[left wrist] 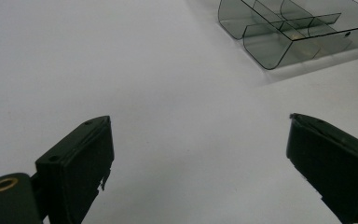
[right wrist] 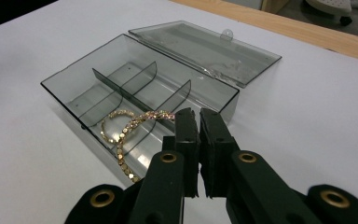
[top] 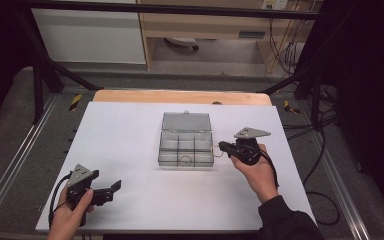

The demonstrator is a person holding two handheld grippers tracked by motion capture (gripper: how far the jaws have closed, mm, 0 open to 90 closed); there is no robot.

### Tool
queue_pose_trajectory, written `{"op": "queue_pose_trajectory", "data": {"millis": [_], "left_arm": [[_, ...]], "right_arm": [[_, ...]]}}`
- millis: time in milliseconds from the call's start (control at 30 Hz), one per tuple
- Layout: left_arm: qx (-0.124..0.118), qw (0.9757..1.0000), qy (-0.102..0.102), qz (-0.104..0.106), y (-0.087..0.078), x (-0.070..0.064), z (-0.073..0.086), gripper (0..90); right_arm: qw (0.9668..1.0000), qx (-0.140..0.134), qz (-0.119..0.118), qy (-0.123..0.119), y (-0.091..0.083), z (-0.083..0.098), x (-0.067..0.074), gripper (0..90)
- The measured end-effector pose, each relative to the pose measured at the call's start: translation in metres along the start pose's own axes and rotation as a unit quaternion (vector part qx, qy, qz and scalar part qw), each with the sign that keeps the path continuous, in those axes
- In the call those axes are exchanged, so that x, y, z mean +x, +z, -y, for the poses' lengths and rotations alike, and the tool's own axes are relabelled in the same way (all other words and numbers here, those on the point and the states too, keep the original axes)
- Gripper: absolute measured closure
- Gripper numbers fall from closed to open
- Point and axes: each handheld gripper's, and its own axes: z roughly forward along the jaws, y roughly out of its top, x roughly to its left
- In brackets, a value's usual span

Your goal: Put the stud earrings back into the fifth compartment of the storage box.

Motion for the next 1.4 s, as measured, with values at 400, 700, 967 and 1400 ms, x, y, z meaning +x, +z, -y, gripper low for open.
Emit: {"op": "queue_pose_trajectory", "data": {"millis": [400,700,967,1400], "left_arm": [[0.000,1.0000,0.000,0.000,0.000,0.000,0.000,7.8],[0.000,1.0000,0.000,0.000,0.000,0.000,0.000,7.9],[-0.002,1.0000,-0.003,-0.001,0.000,0.000,0.000,7.9],[-0.003,1.0000,-0.004,-0.002,-0.001,0.001,0.000,7.6]], "right_arm": [[0.9999,-0.002,-0.006,-0.011,0.016,-0.020,0.010,86.9],[0.9998,-0.004,-0.014,-0.013,0.033,-0.029,0.020,86.9],[0.9994,0.004,-0.019,-0.028,0.048,-0.039,0.031,86.8],[0.9981,0.023,-0.023,-0.052,0.064,-0.043,0.046,86.8]]}}
